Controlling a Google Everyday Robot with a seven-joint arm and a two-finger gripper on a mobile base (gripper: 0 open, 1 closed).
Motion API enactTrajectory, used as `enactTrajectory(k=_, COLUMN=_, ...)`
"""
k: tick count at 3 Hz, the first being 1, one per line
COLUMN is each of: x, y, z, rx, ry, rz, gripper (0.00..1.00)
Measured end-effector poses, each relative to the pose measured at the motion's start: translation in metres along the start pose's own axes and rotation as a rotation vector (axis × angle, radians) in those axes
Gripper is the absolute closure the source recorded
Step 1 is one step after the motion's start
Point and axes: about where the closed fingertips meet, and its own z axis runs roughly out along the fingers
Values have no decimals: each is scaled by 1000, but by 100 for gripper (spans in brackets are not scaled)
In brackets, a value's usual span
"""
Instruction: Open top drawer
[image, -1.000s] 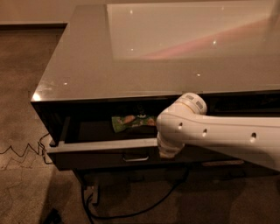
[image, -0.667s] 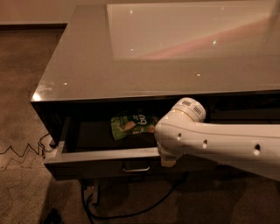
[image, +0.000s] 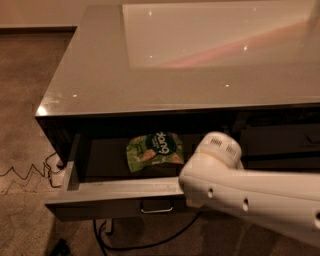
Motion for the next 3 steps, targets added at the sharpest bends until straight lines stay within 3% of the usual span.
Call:
enactTrajectory(k=1, x=2, y=4, z=0, rx=4, ry=4, rz=9, gripper=58)
enactTrajectory(k=2, x=13, y=24, z=-7, rx=16, ry=23, rz=52, gripper=35)
enactTrajectory(k=3, x=13, y=24, z=-7, rx=16, ry=23, rz=52, gripper=12)
